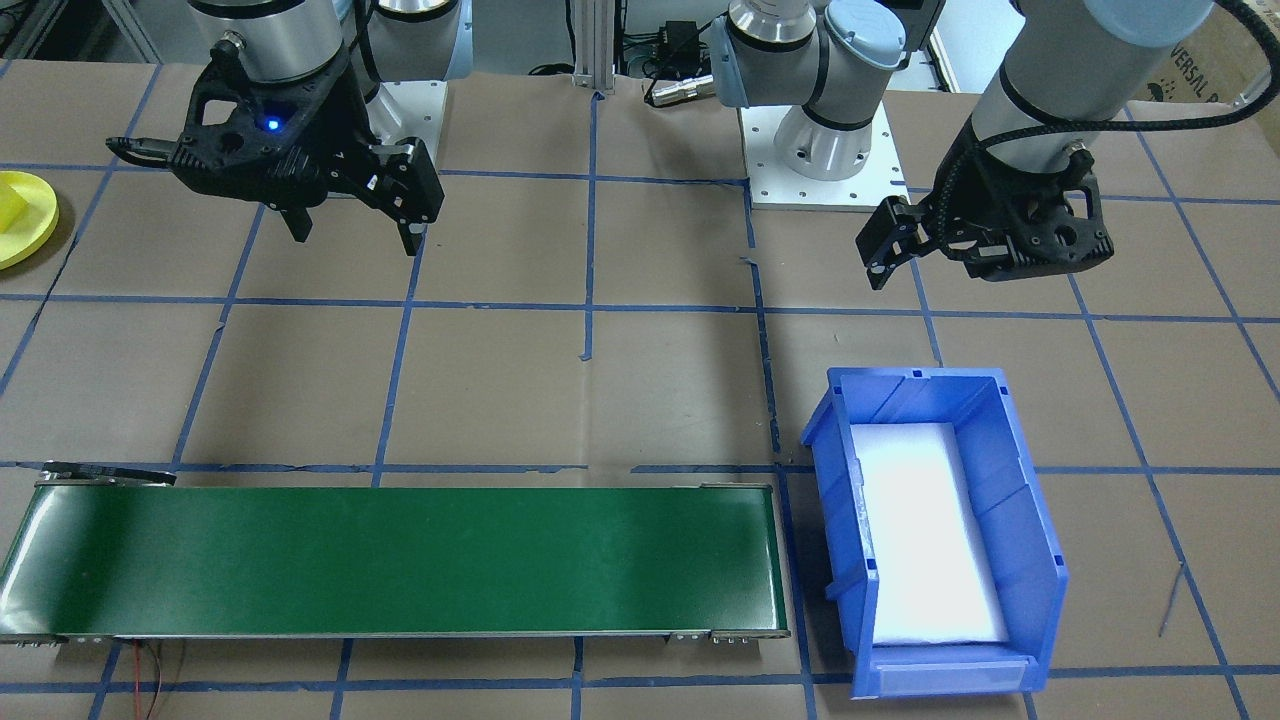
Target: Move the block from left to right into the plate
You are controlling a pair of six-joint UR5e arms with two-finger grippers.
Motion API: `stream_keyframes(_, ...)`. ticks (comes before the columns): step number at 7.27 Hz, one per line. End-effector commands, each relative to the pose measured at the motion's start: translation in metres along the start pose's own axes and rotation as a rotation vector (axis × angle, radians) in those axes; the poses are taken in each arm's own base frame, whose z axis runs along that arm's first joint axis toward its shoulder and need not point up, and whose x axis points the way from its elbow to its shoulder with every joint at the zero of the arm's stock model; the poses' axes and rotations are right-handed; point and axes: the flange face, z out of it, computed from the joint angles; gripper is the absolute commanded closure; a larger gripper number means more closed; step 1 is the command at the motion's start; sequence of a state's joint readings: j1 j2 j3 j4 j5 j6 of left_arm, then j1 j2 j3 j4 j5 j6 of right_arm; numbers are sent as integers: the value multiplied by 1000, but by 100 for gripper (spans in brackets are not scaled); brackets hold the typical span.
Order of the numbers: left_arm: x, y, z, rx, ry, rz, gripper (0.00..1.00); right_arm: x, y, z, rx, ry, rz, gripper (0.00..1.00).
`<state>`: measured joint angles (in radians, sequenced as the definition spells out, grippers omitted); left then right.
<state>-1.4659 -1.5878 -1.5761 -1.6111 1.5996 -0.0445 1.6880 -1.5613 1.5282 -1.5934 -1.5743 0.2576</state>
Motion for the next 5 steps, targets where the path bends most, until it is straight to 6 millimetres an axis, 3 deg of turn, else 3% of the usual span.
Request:
stream_keyframes(1,0,0,0,-2,0,1,0,0,-3,2,3,-6,-1,0)
stream_keyframes(5,12,9,-2,5,6,23,0,-1,-1,2,-3,-4,-1,0)
